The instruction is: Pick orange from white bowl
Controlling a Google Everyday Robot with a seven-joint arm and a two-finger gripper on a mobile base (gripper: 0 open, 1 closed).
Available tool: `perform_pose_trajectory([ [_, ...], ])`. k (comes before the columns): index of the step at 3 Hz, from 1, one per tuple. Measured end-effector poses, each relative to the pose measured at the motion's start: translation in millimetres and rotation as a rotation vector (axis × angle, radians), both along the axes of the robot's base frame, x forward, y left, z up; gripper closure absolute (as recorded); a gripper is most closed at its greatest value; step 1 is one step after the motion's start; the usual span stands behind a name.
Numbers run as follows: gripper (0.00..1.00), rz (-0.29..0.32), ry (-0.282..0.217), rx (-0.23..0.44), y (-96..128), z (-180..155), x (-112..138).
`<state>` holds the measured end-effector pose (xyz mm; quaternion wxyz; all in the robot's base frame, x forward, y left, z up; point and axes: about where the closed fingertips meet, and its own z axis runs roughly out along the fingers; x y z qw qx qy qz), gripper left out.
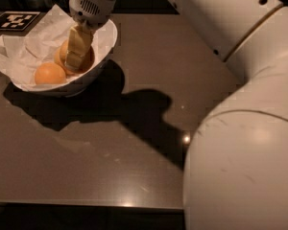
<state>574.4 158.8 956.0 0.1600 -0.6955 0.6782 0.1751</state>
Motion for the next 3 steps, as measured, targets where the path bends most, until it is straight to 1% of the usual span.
perform_pose_trajectory([
  [1,1.00,0.043,-0.037,0.078,-27.4,20.9,-27.3],
  [2,1.00,0.047,-0.066,0.139,-61.0,32.0,-51.6],
  [3,1.00,0.030,-0.082,0.183,-90.0,33.4,-73.6],
])
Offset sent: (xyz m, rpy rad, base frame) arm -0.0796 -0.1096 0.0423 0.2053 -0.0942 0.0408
